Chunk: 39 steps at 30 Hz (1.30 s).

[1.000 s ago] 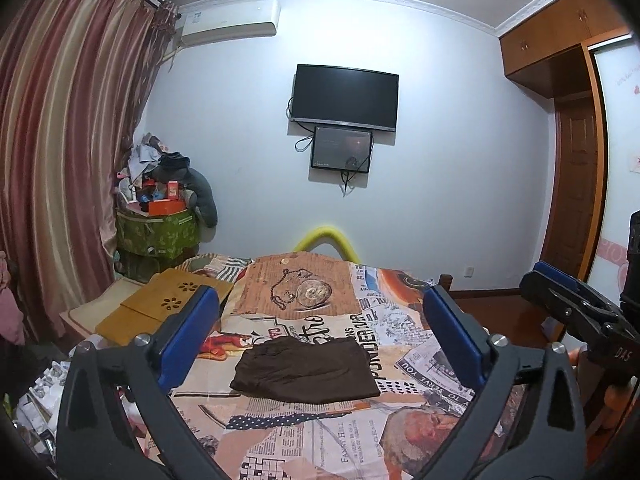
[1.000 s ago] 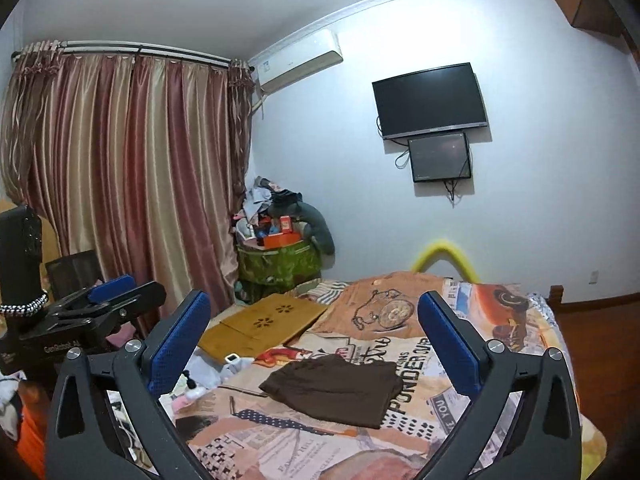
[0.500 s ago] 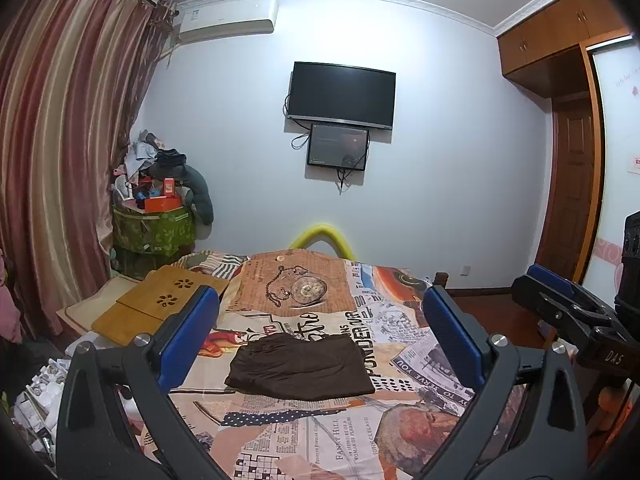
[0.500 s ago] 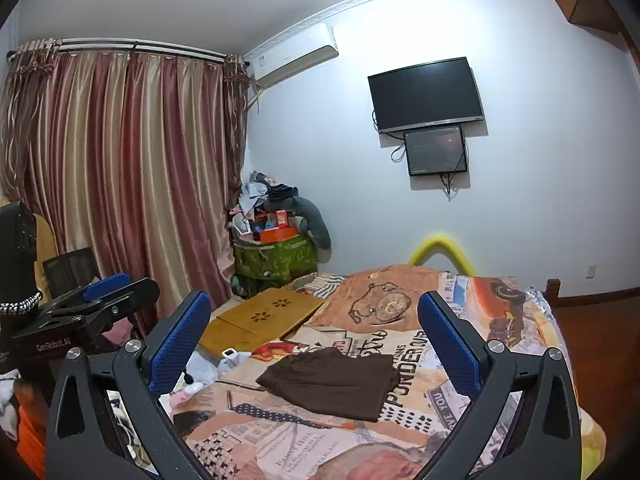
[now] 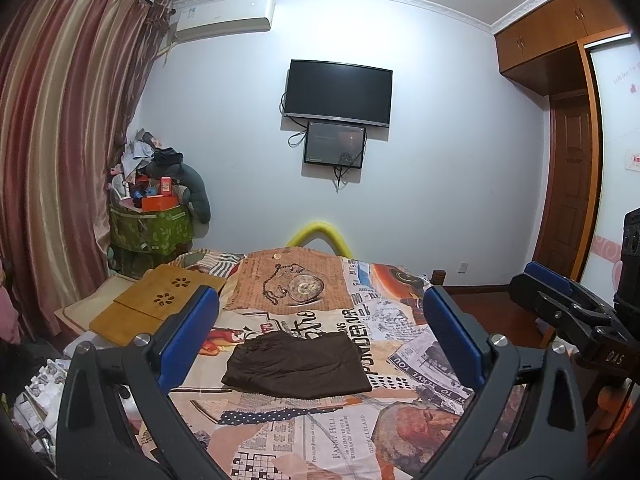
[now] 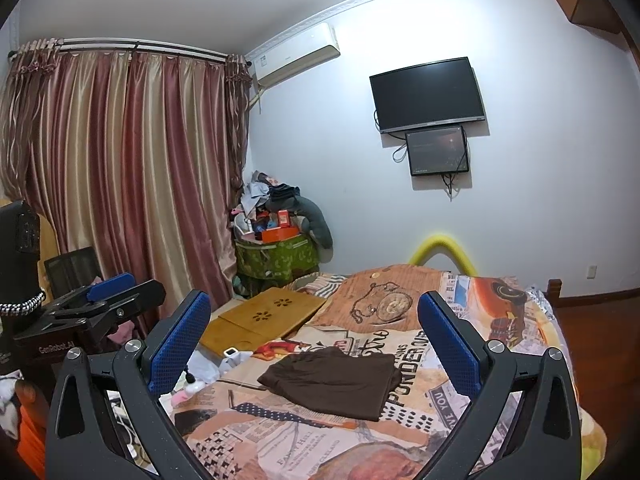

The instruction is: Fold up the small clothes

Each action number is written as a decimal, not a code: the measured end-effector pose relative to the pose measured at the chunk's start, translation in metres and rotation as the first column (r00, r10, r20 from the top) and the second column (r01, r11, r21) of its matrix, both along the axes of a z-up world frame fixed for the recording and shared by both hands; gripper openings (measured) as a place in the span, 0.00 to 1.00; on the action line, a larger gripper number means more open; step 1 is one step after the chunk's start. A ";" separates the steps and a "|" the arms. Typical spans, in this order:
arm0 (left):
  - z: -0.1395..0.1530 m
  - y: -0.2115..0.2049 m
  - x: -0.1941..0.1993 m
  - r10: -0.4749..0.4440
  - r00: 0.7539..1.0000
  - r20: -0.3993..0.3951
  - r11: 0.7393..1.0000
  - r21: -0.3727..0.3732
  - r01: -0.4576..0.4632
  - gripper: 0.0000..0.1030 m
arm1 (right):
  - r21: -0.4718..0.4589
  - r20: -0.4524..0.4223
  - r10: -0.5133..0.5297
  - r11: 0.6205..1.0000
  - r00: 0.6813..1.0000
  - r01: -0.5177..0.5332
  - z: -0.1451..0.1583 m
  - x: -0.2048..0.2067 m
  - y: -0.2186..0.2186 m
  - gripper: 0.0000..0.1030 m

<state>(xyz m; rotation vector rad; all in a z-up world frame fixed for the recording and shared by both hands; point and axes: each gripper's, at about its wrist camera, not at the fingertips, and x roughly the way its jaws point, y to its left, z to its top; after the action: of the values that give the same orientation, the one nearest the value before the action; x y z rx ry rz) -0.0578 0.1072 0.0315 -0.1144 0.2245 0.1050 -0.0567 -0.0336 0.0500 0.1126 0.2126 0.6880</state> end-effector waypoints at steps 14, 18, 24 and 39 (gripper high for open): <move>-0.003 0.002 0.004 -0.017 1.000 -0.010 1.000 0.003 0.017 1.00 | 0.008 -0.010 -0.004 1.000 1.000 0.004 -0.002 0.002 -0.001 1.00; -0.004 0.002 0.005 -0.025 1.000 -0.016 1.000 -0.002 0.025 1.00 | 0.011 -0.015 -0.004 1.000 1.000 0.004 -0.001 0.003 -0.001 1.00; -0.005 0.004 0.007 -0.034 0.999 -0.022 0.999 -0.009 0.033 1.00 | 0.009 -0.015 -0.005 1.000 1.000 0.005 -0.001 0.003 -0.001 1.00; -0.007 0.008 0.009 -0.064 0.997 -0.038 0.998 -0.022 0.064 1.00 | 0.010 -0.018 -0.007 1.000 1.000 0.008 -0.002 0.005 -0.004 1.00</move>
<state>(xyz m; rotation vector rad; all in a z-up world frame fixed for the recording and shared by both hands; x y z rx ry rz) -0.0488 0.1152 0.0243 -0.1256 0.2679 0.0412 -0.0515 -0.0380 0.0478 0.1295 0.2255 0.6810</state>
